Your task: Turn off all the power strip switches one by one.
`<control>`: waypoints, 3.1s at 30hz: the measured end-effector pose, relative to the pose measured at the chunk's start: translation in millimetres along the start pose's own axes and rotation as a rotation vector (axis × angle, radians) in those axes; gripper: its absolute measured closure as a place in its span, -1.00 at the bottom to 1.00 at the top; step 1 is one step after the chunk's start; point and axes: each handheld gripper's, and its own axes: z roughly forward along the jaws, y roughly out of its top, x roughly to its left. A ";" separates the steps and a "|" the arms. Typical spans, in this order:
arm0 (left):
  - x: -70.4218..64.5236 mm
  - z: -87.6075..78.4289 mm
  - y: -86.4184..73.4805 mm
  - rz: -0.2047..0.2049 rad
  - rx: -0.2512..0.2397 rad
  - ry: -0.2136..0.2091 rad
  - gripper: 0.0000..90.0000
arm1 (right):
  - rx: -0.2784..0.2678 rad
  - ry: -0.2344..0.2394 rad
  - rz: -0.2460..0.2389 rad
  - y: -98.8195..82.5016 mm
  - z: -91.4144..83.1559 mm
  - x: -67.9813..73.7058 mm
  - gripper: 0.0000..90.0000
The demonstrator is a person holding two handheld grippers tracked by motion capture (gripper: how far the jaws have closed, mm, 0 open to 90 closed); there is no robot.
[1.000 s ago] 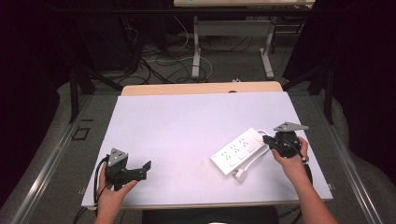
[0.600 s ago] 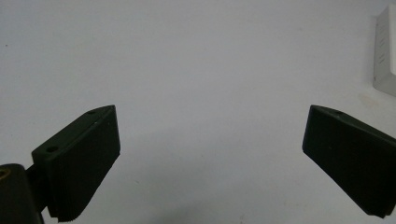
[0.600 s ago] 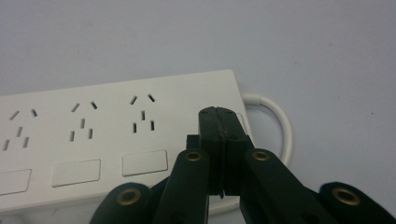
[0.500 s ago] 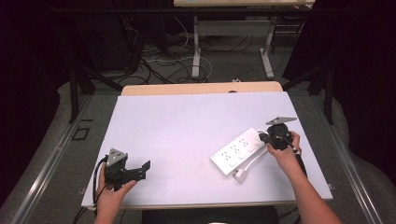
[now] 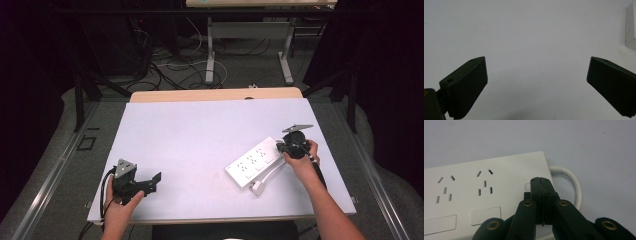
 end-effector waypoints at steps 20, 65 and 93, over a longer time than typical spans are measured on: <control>1.5 -1.7 -1.0 0.004 -0.006 -0.012 -0.99 | 0.001 0.032 0.069 -3.5 4.1 -6.6 1.00; 0.7 -1.7 -0.7 0.010 0.003 -0.011 -0.99 | 0.003 0.138 0.001 -3.5 -14.0 20.3 0.97; 0.3 -1.5 -0.8 0.009 0.005 -0.015 -0.99 | 0.050 0.176 -0.031 -9.0 -12.4 40.0 0.97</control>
